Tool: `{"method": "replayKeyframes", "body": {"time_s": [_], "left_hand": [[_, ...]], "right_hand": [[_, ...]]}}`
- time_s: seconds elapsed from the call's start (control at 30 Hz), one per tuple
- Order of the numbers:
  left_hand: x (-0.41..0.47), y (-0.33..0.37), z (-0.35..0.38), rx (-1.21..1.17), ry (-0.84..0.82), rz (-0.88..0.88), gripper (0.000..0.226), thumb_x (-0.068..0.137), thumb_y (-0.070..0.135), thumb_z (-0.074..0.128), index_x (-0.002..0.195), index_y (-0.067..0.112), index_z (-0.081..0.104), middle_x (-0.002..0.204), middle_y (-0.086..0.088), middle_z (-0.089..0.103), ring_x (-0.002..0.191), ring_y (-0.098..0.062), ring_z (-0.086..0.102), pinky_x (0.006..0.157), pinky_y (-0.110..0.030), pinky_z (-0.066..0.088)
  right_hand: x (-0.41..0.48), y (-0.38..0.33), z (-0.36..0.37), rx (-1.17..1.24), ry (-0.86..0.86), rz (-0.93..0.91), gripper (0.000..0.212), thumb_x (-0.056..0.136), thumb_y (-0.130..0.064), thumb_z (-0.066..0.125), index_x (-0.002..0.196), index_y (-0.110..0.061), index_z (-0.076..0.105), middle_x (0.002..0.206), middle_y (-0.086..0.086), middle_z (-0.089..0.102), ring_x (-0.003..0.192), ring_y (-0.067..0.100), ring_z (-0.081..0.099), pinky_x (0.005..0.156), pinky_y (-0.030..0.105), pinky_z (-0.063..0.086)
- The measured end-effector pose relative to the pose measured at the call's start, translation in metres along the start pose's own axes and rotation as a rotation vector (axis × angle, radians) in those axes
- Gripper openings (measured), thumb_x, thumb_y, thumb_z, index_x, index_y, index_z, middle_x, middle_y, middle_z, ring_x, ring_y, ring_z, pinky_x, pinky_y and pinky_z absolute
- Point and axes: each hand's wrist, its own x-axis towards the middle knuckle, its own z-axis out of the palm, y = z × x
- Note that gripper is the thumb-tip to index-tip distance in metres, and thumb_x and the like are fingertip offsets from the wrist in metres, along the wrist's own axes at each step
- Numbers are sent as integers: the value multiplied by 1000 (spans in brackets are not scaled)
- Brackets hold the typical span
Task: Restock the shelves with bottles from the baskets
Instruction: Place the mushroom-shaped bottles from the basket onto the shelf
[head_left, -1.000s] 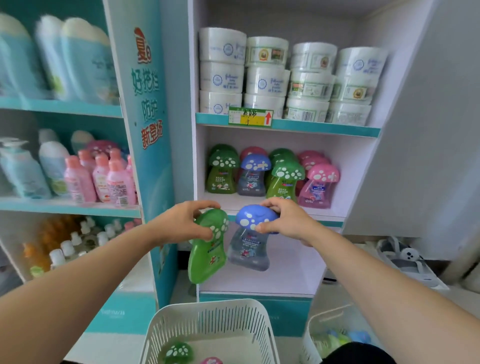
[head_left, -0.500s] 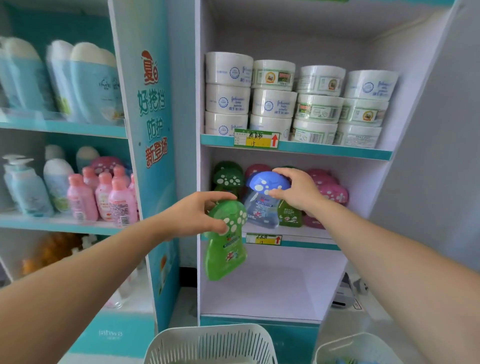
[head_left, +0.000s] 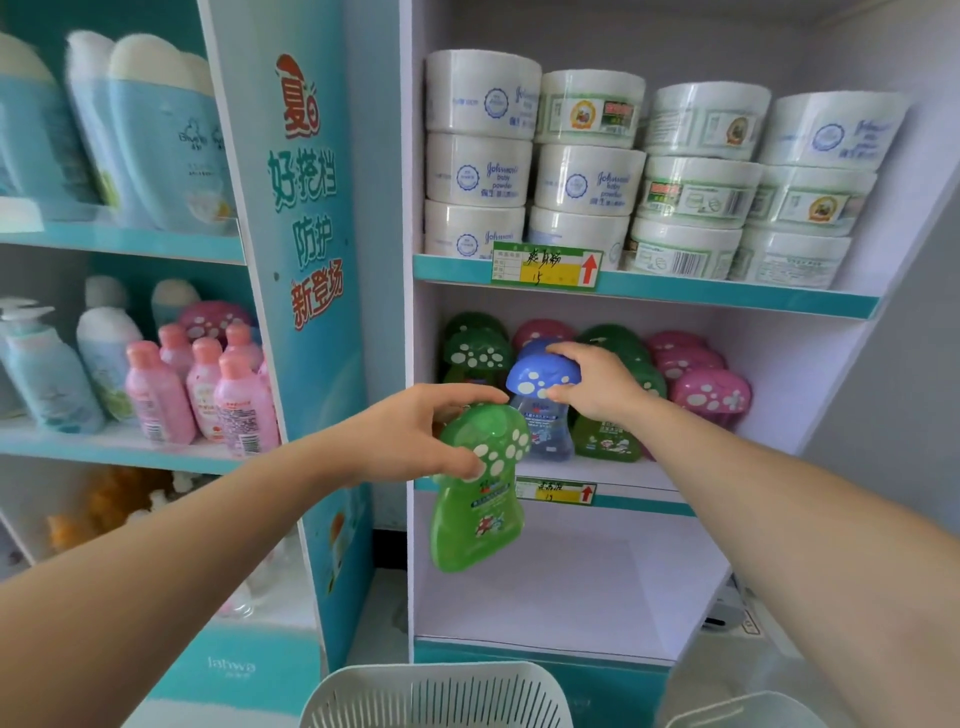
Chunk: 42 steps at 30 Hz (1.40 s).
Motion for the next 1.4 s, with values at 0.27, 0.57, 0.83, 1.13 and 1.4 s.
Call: {"method": "replayKeyframes", "body": {"time_s": [0.27,0.57,0.83,1.13,1.4], "left_hand": [[7,-2,-2,5,-31,7,64,79,5,72,129,39,50,111,10,67,97,-6,66,82,-19,53],[15,8,1,-25,-42,49,48,92,14,59,132,36,47,116,5,65,102,-7,64,88,-20,52],[49,45,-13,251,26,78,56,74,14,77,118,35,50,100,4,67,86,-18,70,78,-34,58],[100,52,-24,985,-79,-45,78,74,6,68,137,37,35,124,-1,53,99,-22,52,80,-36,51],[123,19,-23,1130,-201,-143,72,77,-3,62,135,28,34,112,-7,55,91,-27,54,75,-40,53]], "right_hand": [[7,8,7,-14,6,6,58,82,-16,71,135,-14,47,136,8,51,119,26,51,100,31,39],[11,19,14,-194,46,-2,60,89,-27,63,143,-19,40,139,13,42,128,31,37,106,34,29],[3,19,17,-195,111,-33,56,90,-19,57,143,-19,39,136,12,43,125,32,38,103,38,34],[1,20,19,-203,127,-67,53,85,-25,65,135,-16,49,121,15,52,114,35,46,91,38,43],[5,20,21,-170,167,-68,48,91,-17,57,137,-14,47,131,14,49,120,33,43,98,38,39]]}}
